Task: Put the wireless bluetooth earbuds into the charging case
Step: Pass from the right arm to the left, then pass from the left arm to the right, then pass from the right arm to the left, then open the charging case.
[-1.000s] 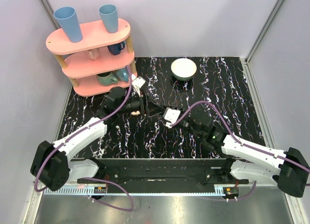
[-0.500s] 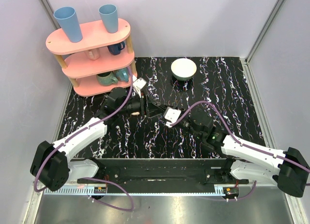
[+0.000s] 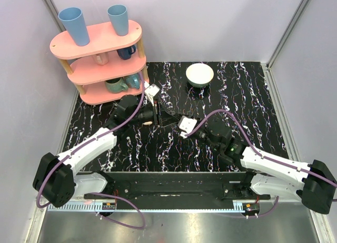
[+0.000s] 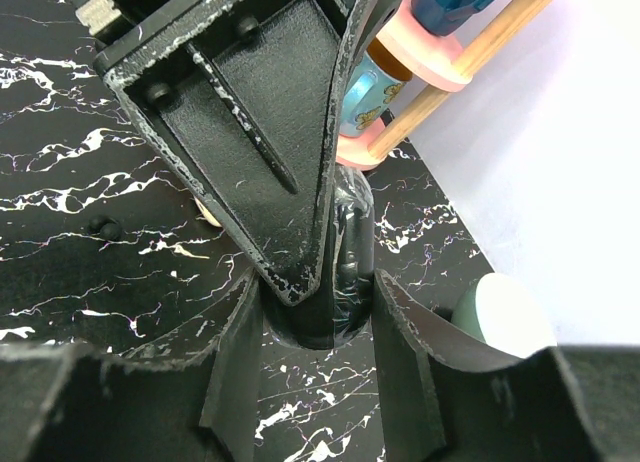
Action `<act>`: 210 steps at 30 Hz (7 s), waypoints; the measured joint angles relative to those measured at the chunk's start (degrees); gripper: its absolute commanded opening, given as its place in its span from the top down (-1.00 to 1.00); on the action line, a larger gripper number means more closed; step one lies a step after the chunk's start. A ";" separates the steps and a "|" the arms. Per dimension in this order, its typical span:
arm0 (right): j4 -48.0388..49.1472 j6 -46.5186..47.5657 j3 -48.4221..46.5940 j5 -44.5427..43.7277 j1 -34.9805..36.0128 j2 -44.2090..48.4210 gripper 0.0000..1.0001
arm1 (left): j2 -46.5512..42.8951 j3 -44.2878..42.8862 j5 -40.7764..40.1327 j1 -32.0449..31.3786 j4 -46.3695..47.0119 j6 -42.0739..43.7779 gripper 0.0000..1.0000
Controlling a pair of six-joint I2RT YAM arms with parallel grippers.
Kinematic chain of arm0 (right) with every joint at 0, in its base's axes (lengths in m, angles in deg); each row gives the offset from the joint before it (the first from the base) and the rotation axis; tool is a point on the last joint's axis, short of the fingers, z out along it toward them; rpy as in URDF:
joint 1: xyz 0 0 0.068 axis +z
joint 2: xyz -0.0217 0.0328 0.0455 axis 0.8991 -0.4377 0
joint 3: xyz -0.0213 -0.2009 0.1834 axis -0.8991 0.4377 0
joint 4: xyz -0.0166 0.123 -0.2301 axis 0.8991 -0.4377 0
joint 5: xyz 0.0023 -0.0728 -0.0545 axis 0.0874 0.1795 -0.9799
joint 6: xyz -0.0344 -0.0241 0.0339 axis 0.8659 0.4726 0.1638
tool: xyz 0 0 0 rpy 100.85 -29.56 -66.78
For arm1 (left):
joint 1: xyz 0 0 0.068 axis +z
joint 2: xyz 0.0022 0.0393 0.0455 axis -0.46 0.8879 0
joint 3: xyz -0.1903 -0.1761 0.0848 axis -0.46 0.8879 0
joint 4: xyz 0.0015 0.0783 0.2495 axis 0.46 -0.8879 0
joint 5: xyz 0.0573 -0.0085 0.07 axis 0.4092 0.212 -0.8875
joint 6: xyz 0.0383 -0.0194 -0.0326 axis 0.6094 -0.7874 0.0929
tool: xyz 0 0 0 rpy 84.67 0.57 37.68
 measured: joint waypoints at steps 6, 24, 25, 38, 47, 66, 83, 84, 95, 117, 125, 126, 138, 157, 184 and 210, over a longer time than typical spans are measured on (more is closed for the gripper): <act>0.13 -0.11 0.04 -0.09 0.00 0.02 0.77 | 0.00 0.00 0.02 0.00 -0.02 0.09 1.00; 1.22 -20.06 -2.12 -0.11 0.09 6.19 -0.79 | -19.58 10.43 -8.17 -0.09 6.40 15.28 1.00; 0.68 -23.98 -2.93 -1.11 0.09 6.38 -0.79 | -21.49 12.57 -8.87 -0.09 9.29 16.63 1.00; -3.45 -79.95 -11.82 -7.08 0.09 4.02 -0.70 | -29.33 26.23 -12.76 -0.09 34.18 26.73 1.00; 1.97 -97.00 -9.79 -2.64 0.09 -2.36 -0.66 | -26.73 26.29 -12.70 -0.35 42.86 25.46 1.00; 12.37 -105.35 -9.75 4.55 0.09 -8.63 0.09 | -26.23 26.40 -12.59 -0.98 44.17 25.07 1.00; 11.13 -105.83 -9.42 4.00 -0.02 -8.39 1.00 | -26.32 26.25 -12.92 -1.09 41.55 24.61 0.37; 11.13 -105.88 -9.14 3.87 -0.02 -8.20 1.00 | -26.34 26.25 -12.92 -1.14 41.31 24.57 0.36; 11.02 -105.94 -7.56 2.82 0.00 -7.19 1.00 | -25.40 26.25 -12.15 -1.25 37.73 24.22 -0.01; 14.71 -107.23 -4.50 0.90 0.02 -7.02 1.00 | -25.11 26.29 -12.26 -1.25 39.60 22.47 0.02; 17.62 -108.32 -3.21 0.37 0.02 -7.02 1.00 | -25.00 26.29 -12.31 -1.25 41.22 21.99 0.04; 18.08 -108.43 -3.04 0.20 0.02 -7.02 1.00 | -24.92 26.29 -12.33 -1.25 41.46 21.97 0.03; 21.27 -109.46 -2.49 -0.22 0.02 -7.02 1.00 | -24.06 26.32 -12.39 -1.25 42.51 20.92 0.22; 23.12 -110.57 -2.43 -0.17 0.00 -7.93 1.00 | -21.99 26.45 -12.74 -1.25 48.92 17.57 0.17; 23.82 -110.95 -2.43 0.09 -0.13 -8.37 1.00 | -21.59 26.45 -13.20 -1.51 47.78 17.64 0.53; -2.99 -84.32 -15.04 -0.59 -0.48 0.37 -0.72 | -26.16 29.18 -15.91 -1.79 47.25 20.50 1.00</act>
